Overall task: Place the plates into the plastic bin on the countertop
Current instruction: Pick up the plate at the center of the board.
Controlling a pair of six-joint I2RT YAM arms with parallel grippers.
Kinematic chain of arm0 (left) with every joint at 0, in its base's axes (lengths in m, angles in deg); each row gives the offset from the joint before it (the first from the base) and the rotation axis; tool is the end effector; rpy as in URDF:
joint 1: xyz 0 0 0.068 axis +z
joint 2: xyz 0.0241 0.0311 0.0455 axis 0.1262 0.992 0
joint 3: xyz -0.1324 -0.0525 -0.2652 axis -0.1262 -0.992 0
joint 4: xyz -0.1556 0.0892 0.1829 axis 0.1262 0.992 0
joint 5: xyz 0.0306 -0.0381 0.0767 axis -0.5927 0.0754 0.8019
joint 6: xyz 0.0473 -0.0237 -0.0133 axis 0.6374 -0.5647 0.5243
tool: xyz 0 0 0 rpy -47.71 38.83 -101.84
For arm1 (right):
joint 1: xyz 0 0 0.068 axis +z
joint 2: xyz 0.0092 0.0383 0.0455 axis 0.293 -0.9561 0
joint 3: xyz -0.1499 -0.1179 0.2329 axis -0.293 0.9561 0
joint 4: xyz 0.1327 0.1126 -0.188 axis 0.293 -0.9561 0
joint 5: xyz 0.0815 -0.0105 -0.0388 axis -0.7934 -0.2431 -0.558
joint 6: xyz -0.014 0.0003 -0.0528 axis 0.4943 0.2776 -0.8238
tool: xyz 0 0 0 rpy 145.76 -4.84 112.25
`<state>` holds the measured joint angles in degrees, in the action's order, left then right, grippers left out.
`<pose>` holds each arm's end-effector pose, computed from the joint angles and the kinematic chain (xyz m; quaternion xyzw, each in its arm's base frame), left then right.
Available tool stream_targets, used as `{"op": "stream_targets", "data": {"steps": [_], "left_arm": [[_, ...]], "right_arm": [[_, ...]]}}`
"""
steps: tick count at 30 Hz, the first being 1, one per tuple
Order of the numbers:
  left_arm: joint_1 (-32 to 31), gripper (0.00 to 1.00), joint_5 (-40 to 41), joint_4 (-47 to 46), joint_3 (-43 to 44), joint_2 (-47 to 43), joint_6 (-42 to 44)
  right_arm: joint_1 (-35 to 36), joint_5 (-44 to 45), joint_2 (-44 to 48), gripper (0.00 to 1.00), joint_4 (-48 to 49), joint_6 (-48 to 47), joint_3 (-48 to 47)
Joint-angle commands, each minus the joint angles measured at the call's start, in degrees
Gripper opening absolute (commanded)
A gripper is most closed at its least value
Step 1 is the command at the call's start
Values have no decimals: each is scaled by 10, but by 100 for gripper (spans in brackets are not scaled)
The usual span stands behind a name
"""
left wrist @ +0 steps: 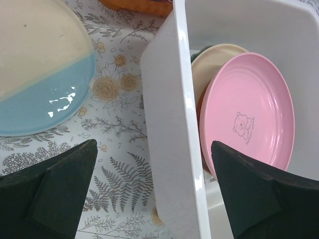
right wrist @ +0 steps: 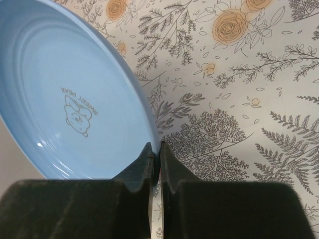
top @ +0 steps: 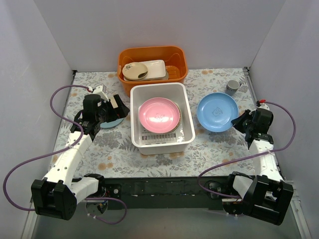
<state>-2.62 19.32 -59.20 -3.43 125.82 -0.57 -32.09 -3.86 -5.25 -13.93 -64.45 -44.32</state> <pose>0.2121 -0.0429 0.3218 -0.3566 0.8026 -0.3380 0.3383 0.1960 -0.0457 0.2599 0.2454 0.8320 0.1196 0.4829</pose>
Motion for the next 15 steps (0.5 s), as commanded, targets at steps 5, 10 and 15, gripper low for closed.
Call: {"op": "stream_targets", "data": {"steps": [5,10,15], "left_arm": [[2,98,-5,-7,-5,-1,4],[3,98,-7,-7,-5,2,4],[3,98,-7,-7,-5,2,3]], "right_arm": [[-11,-5,28,1,4,6,-28],[-14,-15,54,1,1,13,-31],[-15,-18,67,1,-5,12,-39]]}}
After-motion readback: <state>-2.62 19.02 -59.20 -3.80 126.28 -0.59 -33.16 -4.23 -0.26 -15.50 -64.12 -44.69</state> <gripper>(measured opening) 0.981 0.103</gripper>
